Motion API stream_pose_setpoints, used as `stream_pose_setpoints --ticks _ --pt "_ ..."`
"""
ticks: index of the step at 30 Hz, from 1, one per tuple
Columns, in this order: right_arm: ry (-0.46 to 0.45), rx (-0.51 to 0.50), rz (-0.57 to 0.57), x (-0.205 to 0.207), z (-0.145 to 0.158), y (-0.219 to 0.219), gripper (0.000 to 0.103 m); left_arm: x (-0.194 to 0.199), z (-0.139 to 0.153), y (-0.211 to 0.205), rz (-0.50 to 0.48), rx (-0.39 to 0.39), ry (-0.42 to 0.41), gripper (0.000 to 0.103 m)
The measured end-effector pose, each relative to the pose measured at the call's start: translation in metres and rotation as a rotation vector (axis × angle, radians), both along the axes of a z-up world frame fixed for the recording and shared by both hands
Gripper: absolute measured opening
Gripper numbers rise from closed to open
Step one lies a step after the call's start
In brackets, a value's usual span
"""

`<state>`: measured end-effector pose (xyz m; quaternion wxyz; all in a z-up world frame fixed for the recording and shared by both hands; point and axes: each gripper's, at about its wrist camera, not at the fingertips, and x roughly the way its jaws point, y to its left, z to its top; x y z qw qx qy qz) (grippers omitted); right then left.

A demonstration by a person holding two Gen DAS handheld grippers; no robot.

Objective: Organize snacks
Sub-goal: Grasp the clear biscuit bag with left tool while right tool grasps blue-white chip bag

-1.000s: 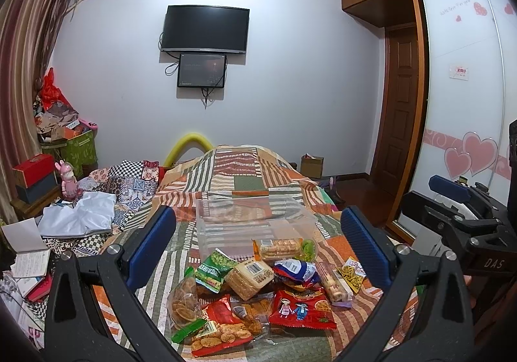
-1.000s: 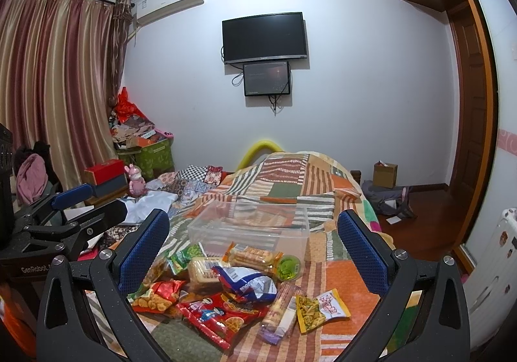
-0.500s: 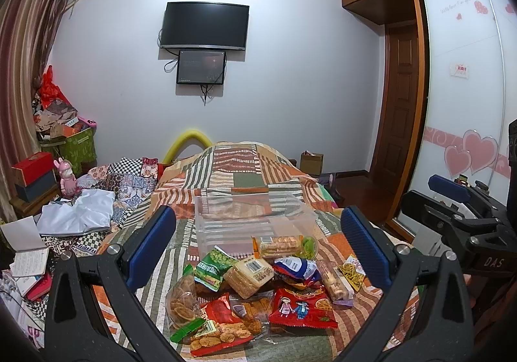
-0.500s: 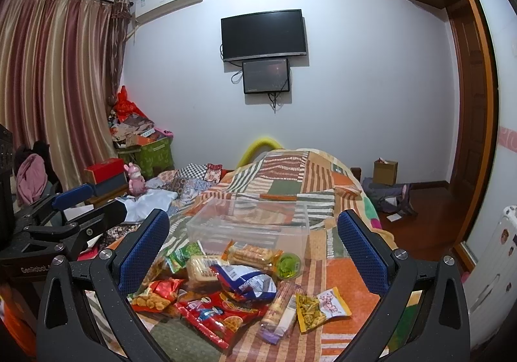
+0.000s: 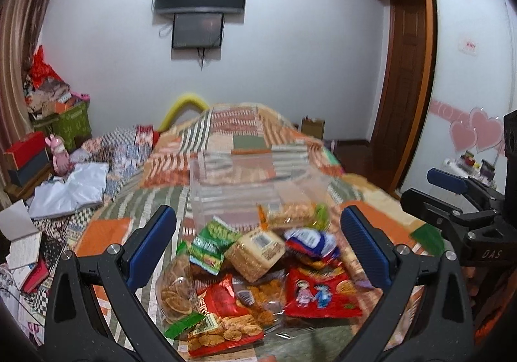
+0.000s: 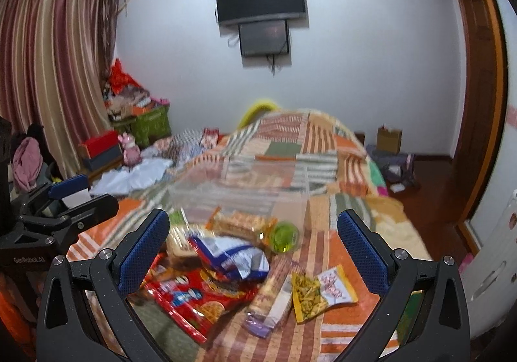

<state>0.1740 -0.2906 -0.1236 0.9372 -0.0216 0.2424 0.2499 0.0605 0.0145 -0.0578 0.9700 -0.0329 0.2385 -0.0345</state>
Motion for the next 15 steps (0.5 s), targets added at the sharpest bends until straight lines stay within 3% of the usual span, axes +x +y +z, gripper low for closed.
stream_pose_setpoints --ticks 9,15 --pt "0.158 -0.018 0.048 0.026 -0.038 0.012 0.103 0.038 -0.043 0.021 0.018 -0.029 0.151 0.103" --pt "0.236 -0.039 0.113 0.037 -0.060 0.034 0.103 0.060 -0.063 0.045 0.062 -0.026 0.223 0.091"
